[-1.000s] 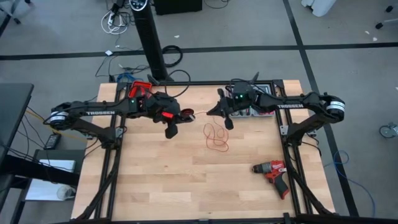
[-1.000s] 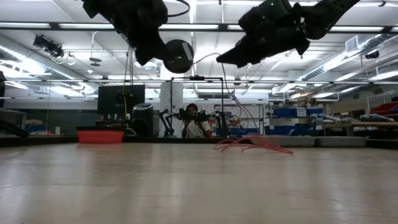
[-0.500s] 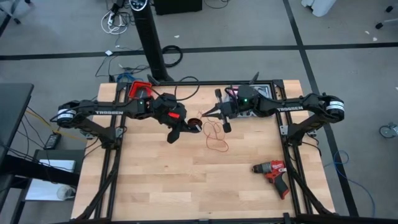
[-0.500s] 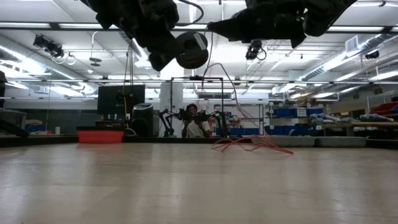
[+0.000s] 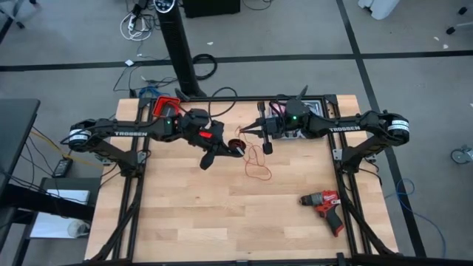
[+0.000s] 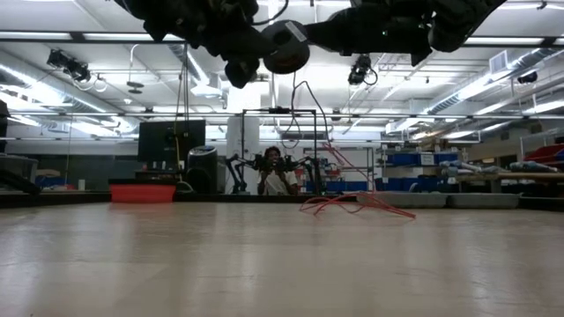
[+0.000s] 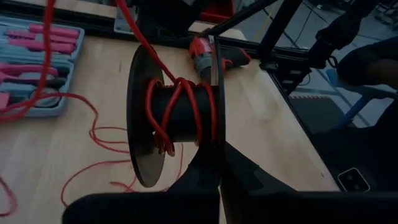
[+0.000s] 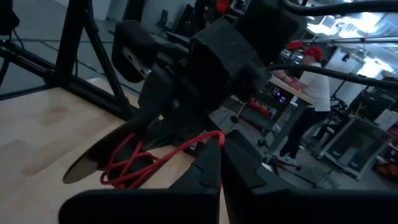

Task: Coil cords
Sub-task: Coil the red wire onto the black spool

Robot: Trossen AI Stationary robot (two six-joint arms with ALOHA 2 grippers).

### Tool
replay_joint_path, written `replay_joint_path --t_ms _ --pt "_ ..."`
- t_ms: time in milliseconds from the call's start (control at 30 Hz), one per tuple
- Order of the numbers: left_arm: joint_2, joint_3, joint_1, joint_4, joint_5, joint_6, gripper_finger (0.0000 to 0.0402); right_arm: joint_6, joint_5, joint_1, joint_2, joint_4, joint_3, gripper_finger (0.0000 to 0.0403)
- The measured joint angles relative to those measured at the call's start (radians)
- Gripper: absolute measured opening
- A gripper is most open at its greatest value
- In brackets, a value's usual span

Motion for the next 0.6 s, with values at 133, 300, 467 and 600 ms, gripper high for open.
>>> replay_joint_path --t_ms 133,300,467,600 --pt "0.002 0.017 -0.009 0.013 -0.001 -0.018 0.0001 0.009 0.011 0.002 0.000 0.015 0.000 0.0000" --pt "0.015 0.080 -0.016 -0.003 0.000 -0.019 0.0001 0.009 0.031 0.013 0.000 -0.001 0.017 0.0000" --pt "0.018 0.099 -0.016 -0.002 0.000 0.007 0.0001 0.007 0.013 0.020 0.000 -0.021 0.043 0.0000" --pt "0.018 0.102 -0.016 0.000 0.001 0.028 0.0001 0.008 0.001 0.020 0.000 -0.022 0.045 0.0000"
